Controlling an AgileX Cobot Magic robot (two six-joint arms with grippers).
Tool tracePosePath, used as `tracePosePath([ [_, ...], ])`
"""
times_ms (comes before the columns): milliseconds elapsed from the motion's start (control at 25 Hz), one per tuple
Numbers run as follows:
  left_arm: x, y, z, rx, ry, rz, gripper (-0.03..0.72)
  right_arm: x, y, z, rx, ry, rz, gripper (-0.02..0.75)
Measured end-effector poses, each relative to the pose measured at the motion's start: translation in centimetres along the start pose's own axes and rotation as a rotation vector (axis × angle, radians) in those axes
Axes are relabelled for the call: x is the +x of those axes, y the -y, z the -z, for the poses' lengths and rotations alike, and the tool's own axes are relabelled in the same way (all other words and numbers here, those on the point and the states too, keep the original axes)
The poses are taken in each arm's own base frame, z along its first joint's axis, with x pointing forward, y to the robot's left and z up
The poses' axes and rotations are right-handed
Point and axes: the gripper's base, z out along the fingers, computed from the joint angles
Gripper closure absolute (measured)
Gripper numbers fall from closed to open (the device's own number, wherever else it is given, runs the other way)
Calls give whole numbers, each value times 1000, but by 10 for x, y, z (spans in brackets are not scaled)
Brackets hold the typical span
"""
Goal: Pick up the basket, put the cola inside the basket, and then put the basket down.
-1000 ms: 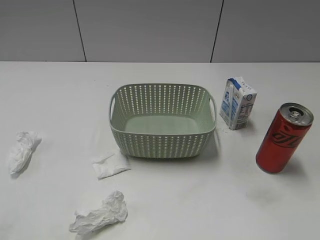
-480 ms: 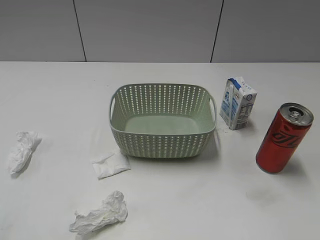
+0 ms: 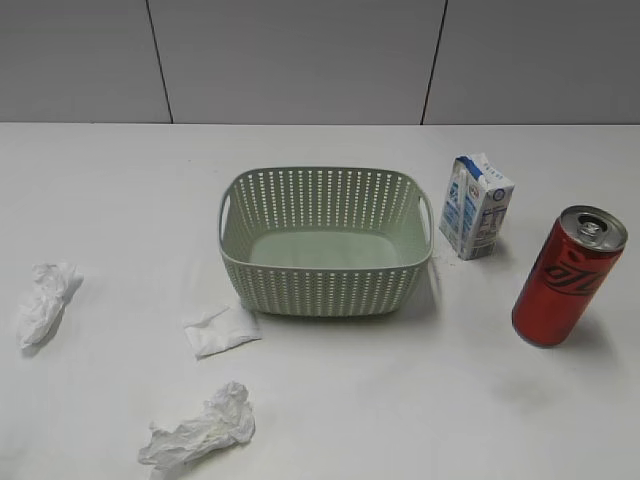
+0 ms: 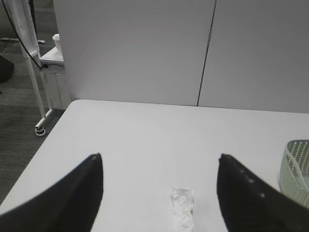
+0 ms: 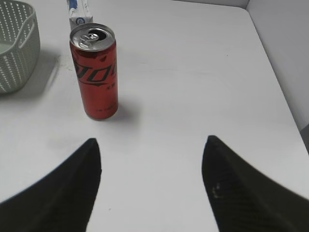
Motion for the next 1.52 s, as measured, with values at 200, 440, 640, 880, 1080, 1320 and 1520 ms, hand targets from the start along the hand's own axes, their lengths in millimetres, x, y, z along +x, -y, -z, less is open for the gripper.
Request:
tracePosePath([
  [200, -12, 1, -40, 23, -44, 62, 134, 0, 0, 0, 0, 0, 0, 240],
  [440, -32, 2, -82, 26, -123, 103, 134, 0, 0, 0, 0, 0, 0, 240],
  [640, -51, 1, -121, 23, -199, 108, 134, 0, 0, 0, 0, 0, 0, 240],
  [880, -63, 3, -169, 30, -303, 111, 134, 0, 0, 0, 0, 0, 0, 240],
  [1080, -68, 28, -206, 114, -404, 51, 134, 0, 0, 0, 0, 1, 0, 240],
  [1320, -62, 66, -249, 214, -594, -22, 129, 0, 0, 0, 0, 1, 0, 240],
  [1520, -47, 106, -282, 285, -817, -116, 103, 0, 0, 0, 0, 1, 0, 240],
])
